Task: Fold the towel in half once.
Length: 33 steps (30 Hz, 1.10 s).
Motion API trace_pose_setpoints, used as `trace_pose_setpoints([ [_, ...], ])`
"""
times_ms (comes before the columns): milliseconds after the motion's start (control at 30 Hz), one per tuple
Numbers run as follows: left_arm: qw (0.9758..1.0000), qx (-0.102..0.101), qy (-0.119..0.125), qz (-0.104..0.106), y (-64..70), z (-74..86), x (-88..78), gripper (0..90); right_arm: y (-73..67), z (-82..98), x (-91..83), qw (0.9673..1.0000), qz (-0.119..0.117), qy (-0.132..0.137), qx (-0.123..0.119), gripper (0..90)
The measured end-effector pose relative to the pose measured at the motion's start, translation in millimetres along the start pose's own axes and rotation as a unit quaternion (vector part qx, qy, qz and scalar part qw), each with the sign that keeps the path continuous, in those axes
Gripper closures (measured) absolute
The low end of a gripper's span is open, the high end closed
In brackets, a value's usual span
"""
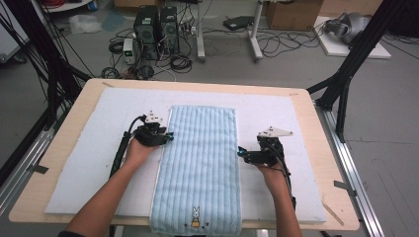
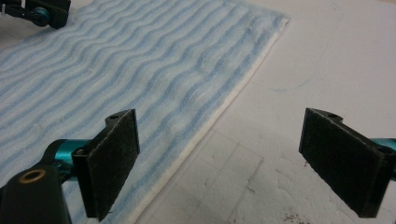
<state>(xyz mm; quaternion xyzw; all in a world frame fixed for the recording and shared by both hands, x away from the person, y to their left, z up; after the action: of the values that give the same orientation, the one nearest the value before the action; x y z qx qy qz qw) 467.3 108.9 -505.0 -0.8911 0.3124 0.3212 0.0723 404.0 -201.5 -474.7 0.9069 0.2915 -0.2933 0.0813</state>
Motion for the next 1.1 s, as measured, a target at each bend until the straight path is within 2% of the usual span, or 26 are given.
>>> trace_pose_setpoints([
  [167,0.9996,-0.012,0.007,0.023,2.5,-0.3,1.0,84.3,0.6,-1.1,5.1,0.9999,0.008,-0.007,-0.005,11.8],
  [233,0.9995,-0.014,0.009,0.026,2.8,-0.4,0.8,86.0,0.8,-3.4,8.7,0.9999,0.011,-0.004,-0.002,11.8],
  [300,0.9993,-0.019,0.009,0.032,1.7,-0.4,0.0,86.6,0.4,-3.8,14.0,0.9999,0.008,-0.012,0.001,11.8],
  [400,0.9983,-0.038,0.015,0.042,-0.3,-0.9,-1.3,86.7,4.5,-5.8,25.0,0.9996,0.005,-0.023,0.015,15.4],
  [467,0.9980,-0.043,0.014,0.043,-0.9,-0.4,-2.0,86.7,7.7,-10.4,31.7,0.9995,0.002,-0.022,0.021,22.5],
  [500,0.9979,-0.044,0.014,0.045,-0.9,-0.4,-2.0,86.7,8.9,-13.7,33.9,0.9996,0.001,-0.019,0.021,31.1],
  [567,0.9976,-0.050,0.017,0.045,-1.1,-0.8,-1.8,86.7,11.2,-19.4,39.9,0.9996,0.001,-0.011,0.028,39.8],
  [667,0.9972,-0.054,0.018,0.048,-1.9,-0.7,-2.2,86.7,13.1,-20.4,54.7,0.9987,-0.002,-0.032,0.039,45.1],
  [833,0.9963,-0.065,0.019,0.052,-3.2,-0.6,-2.8,86.7,11.1,-19.1,73.7,0.9969,0.013,-0.066,0.040,56.4],
  [867,0.9962,-0.067,0.020,0.053,-3.2,-0.6,-2.9,86.7,10.1,-17.1,77.1,0.9963,0.014,-0.075,0.038,58.3],
  [900,0.9962,-0.067,0.019,0.053,-3.6,-0.4,-2.9,86.8,9.8,-17.2,78.5,0.9963,0.024,-0.076,0.032,64.0],
  [933,0.9963,-0.068,0.017,0.051,-4.4,0.0,-3.1,87.0,8.1,-18.0,78.7,0.9962,0.028,-0.078,0.026,75.8],
  [1000,0.9962,-0.072,0.019,0.045,-5.9,-0.4,-2.7,87.4,6.2,-19.1,80.6,0.9962,0.028,-0.080,0.015,85.8],
  [1100,0.9951,-0.085,0.032,0.039,-9.0,-3.5,-2.6,87.6,8.0,-23.0,84.6,0.9954,0.043,-0.085,0.013,86.7],
])
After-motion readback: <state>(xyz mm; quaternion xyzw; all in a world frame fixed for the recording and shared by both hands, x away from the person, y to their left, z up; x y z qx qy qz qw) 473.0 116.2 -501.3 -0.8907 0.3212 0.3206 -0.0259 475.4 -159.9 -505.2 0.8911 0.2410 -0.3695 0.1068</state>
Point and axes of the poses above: each handheld gripper's, and its own axes: x roughly forward along the jaws, z roughly out of its underside, y roughly to its right, the point moved 9 cm from there along x, roughly forward along the jaws, and after that the axes turned 3 degrees about -x, right-handed, at the moved point
